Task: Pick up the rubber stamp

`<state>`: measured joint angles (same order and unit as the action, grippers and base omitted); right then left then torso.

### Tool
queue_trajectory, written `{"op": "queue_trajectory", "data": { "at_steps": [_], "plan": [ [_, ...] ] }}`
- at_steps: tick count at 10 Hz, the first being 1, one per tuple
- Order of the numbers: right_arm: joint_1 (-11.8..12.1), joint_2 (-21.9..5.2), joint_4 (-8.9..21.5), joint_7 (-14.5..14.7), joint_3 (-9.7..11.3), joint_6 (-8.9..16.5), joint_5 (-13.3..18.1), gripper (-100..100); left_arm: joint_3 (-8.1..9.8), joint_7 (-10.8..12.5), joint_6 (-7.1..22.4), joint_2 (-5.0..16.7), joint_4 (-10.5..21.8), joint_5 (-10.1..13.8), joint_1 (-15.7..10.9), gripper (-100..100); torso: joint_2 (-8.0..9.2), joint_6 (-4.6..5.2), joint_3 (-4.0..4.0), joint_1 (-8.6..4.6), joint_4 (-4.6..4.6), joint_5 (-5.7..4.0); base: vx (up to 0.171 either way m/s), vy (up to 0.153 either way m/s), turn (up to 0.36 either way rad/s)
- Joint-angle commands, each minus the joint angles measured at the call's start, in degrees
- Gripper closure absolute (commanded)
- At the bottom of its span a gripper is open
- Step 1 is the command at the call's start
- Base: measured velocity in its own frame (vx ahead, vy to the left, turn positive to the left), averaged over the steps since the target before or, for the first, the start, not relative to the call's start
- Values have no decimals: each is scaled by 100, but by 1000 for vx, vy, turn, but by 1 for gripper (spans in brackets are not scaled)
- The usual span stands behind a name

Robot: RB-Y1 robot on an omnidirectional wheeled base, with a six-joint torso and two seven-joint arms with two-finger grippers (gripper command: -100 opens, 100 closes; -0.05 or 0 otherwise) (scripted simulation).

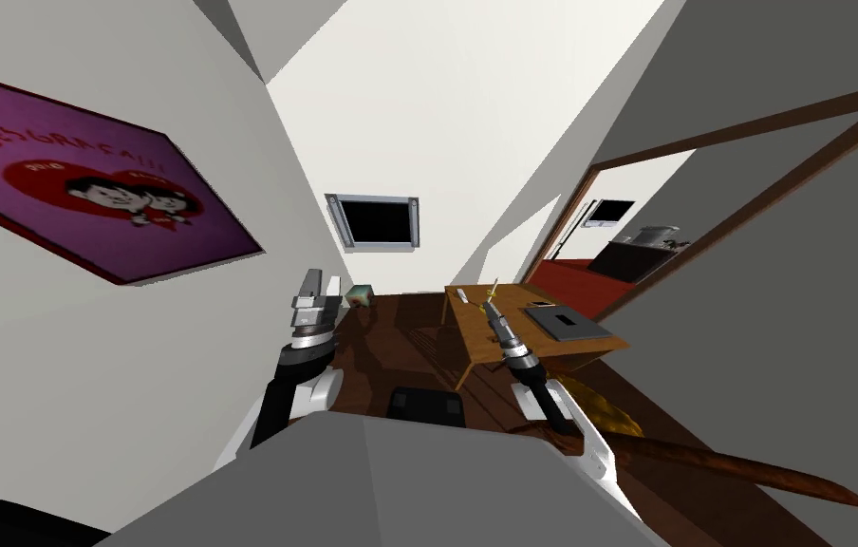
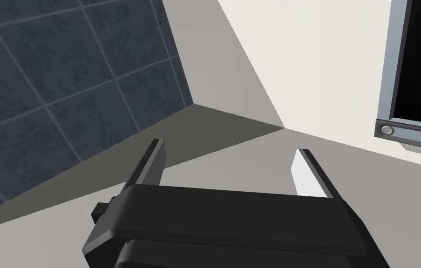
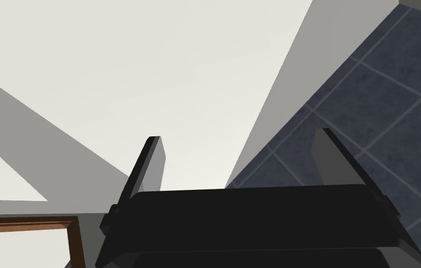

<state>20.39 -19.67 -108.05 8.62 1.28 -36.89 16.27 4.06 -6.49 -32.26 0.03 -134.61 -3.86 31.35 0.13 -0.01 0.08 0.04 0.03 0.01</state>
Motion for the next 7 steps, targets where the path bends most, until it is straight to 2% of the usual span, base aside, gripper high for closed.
{"op": "queue_trajectory", "data": {
  "at_steps": [1,2,3,4,6,7],
  "plan": [
    [-35,-114,168,37,47,-64,117,-100,0,0,0,0,0,0,0,0,0,0,0,0,0,0,-35,12,103],
    [-170,-336,369,113,151,-188,362,-100,0,0,0,0,0,0,1,0,0,4,0,-3,0,0,-35,17,189],
    [-170,-336,488,113,151,-188,362,-100,0,0,0,0,0,0,0,0,-1,0,0,-3,0,-1,-26,11,98],
    [-307,-558,678,192,264,-307,614,-100,1,0,0,0,0,0,1,0,-2,5,-1,-5,0,-1,-31,20,161],
    [-307,-558,820,192,264,-307,614,-100,1,0,0,0,0,0,1,0,-2,4,-1,-4,0,-1,-22,10,56],
    [-445,-777,1041,274,384,-422,873,-100,1,0,0,0,0,0,1,0,-6,6,-3,-7,-1,-1,-20,13,229]
  ]
}}
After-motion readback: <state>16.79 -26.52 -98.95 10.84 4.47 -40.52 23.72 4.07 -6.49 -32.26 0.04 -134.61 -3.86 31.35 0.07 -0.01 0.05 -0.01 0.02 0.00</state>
